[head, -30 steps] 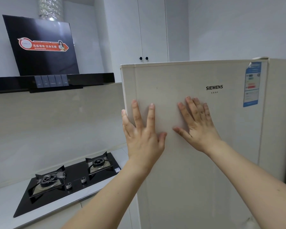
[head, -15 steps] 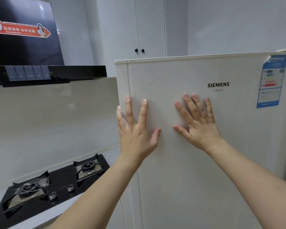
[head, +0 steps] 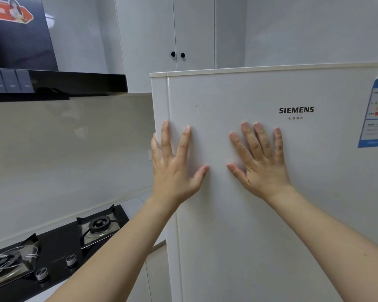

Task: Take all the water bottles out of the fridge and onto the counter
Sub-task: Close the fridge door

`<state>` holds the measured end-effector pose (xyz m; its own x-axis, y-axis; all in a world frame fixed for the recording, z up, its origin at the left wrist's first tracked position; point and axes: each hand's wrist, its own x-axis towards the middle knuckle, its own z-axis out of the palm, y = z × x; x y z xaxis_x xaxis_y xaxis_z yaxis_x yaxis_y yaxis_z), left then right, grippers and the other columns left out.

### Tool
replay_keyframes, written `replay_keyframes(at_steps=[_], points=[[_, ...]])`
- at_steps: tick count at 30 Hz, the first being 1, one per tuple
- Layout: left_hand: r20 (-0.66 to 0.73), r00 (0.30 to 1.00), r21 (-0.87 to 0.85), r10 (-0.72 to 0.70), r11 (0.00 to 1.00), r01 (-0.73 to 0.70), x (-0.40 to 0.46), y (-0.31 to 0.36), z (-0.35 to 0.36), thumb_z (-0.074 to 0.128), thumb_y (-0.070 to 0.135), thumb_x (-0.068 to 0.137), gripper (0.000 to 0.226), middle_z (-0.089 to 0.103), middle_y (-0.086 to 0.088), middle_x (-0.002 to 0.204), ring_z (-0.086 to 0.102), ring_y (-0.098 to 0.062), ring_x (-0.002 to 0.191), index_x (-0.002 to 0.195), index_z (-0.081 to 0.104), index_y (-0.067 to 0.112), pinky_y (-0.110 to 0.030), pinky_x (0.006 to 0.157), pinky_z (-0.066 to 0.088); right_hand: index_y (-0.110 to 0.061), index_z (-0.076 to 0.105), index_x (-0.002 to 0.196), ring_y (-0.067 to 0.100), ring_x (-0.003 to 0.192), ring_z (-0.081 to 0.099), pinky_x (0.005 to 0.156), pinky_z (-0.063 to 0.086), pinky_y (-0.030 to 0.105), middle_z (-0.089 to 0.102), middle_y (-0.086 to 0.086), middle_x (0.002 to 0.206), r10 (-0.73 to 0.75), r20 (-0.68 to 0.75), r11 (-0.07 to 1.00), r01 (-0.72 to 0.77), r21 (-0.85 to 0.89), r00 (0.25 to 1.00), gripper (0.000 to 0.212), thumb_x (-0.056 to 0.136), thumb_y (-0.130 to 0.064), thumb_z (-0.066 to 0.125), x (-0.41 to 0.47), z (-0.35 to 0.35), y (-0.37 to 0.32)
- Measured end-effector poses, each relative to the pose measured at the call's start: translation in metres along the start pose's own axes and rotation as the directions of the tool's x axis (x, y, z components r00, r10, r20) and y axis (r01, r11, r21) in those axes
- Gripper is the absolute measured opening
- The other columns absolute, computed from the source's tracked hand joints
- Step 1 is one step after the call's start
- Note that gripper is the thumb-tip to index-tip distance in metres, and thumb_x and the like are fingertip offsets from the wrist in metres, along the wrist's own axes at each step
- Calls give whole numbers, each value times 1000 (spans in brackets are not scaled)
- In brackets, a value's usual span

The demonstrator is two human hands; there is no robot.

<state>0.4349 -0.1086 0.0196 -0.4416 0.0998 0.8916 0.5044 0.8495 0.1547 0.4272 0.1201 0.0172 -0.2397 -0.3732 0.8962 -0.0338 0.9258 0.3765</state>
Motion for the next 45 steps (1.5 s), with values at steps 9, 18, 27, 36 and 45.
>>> replay_keyframes(at_steps=[9, 18, 27, 36, 45], points=[[-7, 999, -141, -43, 989, 42, 34, -27, 58, 62, 57, 79, 85, -1, -5, 162, 6, -40, 146, 152, 26, 30, -59, 114, 21, -18, 24, 152, 32, 145, 16, 112, 12, 65, 17, 11, 159, 20, 11, 997, -19, -71, 1000, 63, 96, -45, 37, 11, 49, -1], [-47, 995, -317, -91, 946, 72, 75, -46, 127, 69, 47, 83, 73, 7, 1, 161, 11, -22, 147, 146, 35, 32, -43, 116, 24, -17, 19, 153, 33, 147, 9, 113, 8, 64, 12, 12, 160, 41, 85, 991, -29, -133, 996, 61, 98, -39, 33, 21, 97, 8], [-38, 998, -465, -45, 885, 22, 111, -64, 199, 71, 43, 83, 70, 9, 3, 160, 12, -16, 148, 143, 38, 31, -46, 116, 27, -15, 20, 152, 34, 147, 11, 113, 9, 64, 13, 13, 160, 68, 124, 966, -34, -256, 990, 59, 99, -38, 31, 27, 143, 24], [2, 1000, -595, 22, 804, -16, 143, -76, 272, 69, 47, 84, 69, 8, 4, 160, 12, -17, 148, 144, 37, 33, -48, 116, 27, -15, 24, 151, 33, 146, 14, 113, 10, 64, 17, 12, 159, 129, 163, 922, -58, -382, 978, 58, 98, -37, 34, 29, 185, 39], [1, 998, -647, 66, 760, -50, 166, -72, 323, 63, 50, 84, 70, 9, 0, 161, 12, -21, 148, 145, 35, 31, -51, 115, 25, -15, 27, 151, 33, 146, 16, 113, 13, 64, 19, 12, 158, 168, 180, 895, -73, -440, 969, 55, 100, -36, 34, 30, 210, 56]])
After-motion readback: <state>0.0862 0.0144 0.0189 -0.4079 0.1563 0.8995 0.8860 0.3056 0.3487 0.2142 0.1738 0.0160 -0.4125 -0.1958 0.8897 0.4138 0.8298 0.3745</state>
